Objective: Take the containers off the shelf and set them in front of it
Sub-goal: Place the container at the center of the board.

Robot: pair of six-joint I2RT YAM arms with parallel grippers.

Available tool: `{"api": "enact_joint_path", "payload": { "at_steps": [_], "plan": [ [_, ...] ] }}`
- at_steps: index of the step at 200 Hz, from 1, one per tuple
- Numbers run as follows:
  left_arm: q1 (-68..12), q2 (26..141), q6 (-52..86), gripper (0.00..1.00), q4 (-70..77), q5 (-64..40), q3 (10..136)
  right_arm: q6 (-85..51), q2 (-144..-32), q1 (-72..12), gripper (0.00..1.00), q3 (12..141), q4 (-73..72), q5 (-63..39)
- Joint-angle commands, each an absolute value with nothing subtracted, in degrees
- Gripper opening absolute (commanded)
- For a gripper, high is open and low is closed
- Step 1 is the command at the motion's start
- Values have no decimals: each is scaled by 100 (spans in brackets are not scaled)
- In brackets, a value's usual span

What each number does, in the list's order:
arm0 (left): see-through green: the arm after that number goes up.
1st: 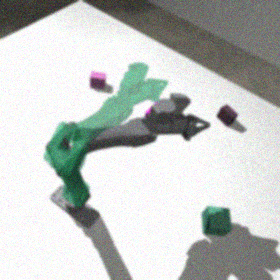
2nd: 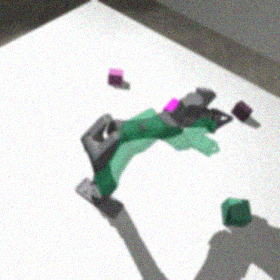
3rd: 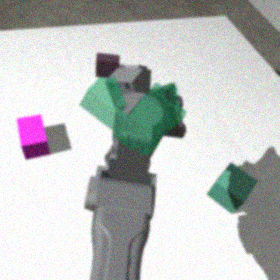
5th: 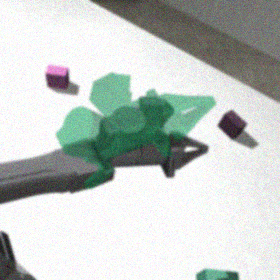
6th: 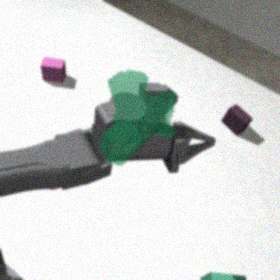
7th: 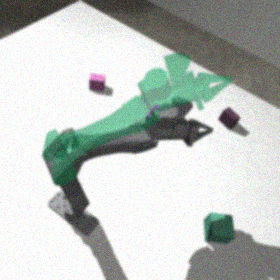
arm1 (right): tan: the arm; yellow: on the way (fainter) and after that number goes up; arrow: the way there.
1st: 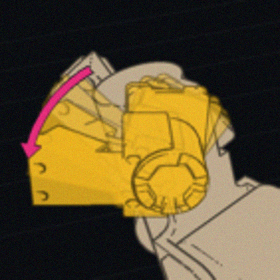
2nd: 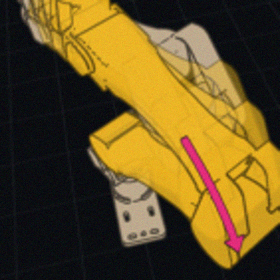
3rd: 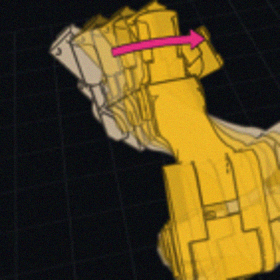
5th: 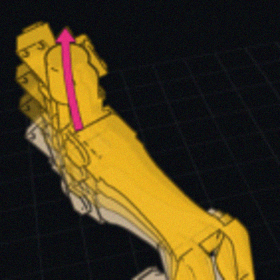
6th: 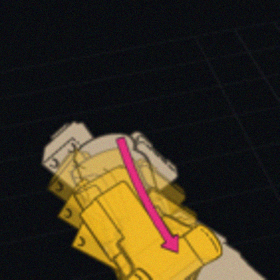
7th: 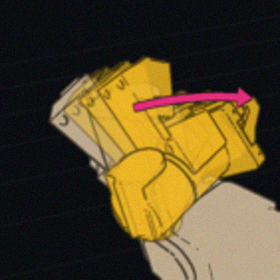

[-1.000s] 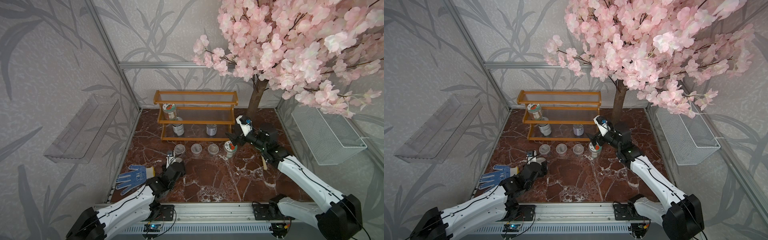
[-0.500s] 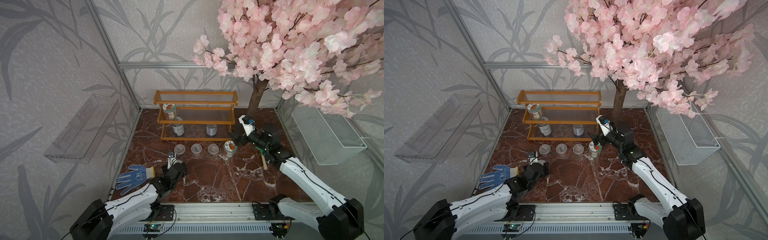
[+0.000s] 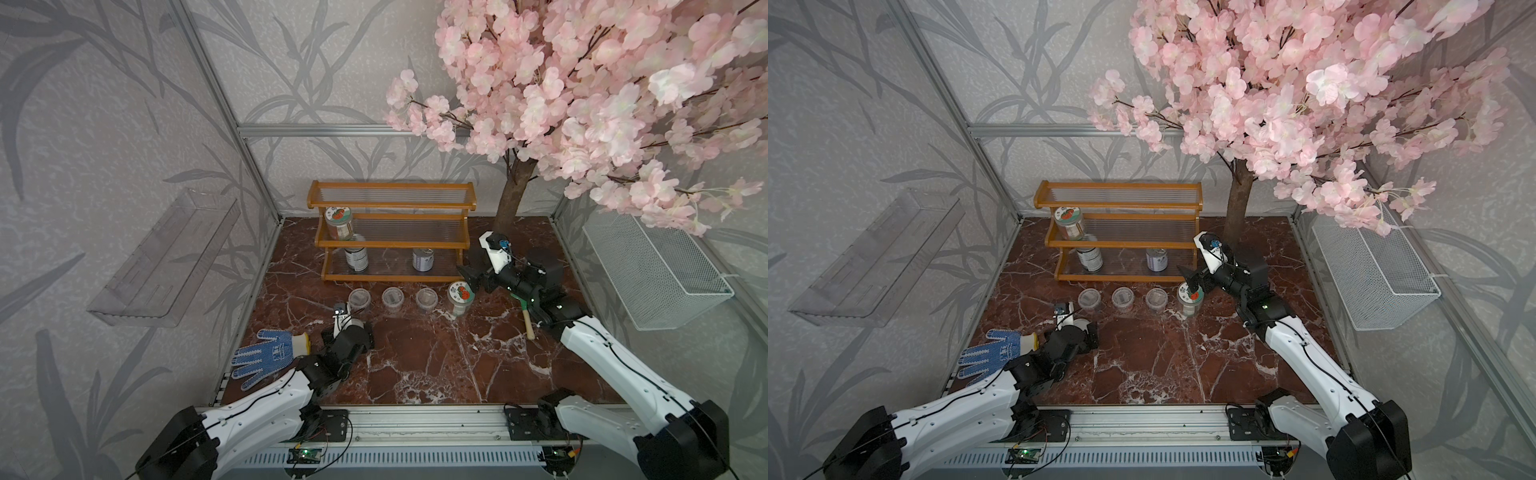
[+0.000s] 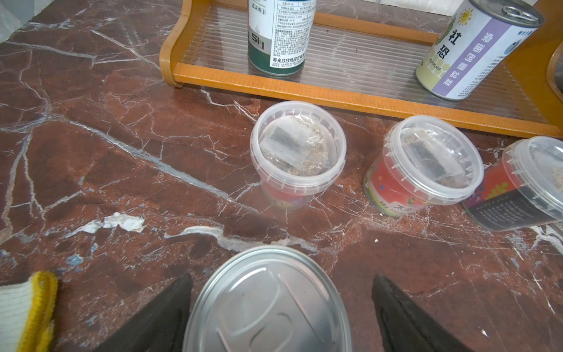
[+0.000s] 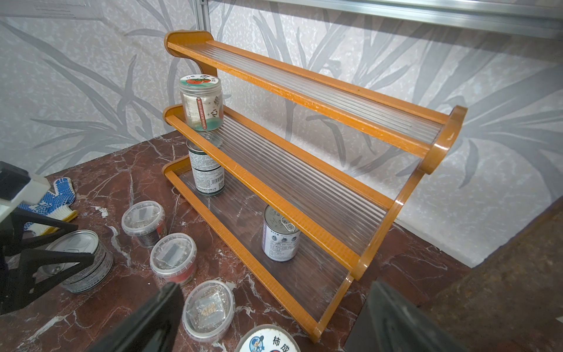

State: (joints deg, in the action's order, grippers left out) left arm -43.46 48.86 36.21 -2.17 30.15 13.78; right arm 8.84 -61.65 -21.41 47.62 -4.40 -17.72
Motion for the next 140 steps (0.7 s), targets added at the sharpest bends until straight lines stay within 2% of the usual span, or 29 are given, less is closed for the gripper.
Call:
{"api": "enact_joint_path", "payload": {
  "at_steps": [1,17,54,104,140],
  "plan": [
    [-4346,4785,3652,94,-354,2960,1532,828,-6099,-2114,99,4678,-483,-1863],
    [-4350,4905,3763,89,-526,2832,1576,825,-6108,-2118,99,4674,-508,-1875],
    [-4346,5017,3802,89,-611,2684,1650,835,-6073,-2114,99,4627,-510,-1868],
    [-4347,4908,3617,94,-698,3044,1851,815,-6003,-2081,99,4548,-522,-1820],
    [-4334,4856,3375,100,-1261,3393,2524,743,-5984,-2050,99,4522,-584,-1834]
  ]
}}
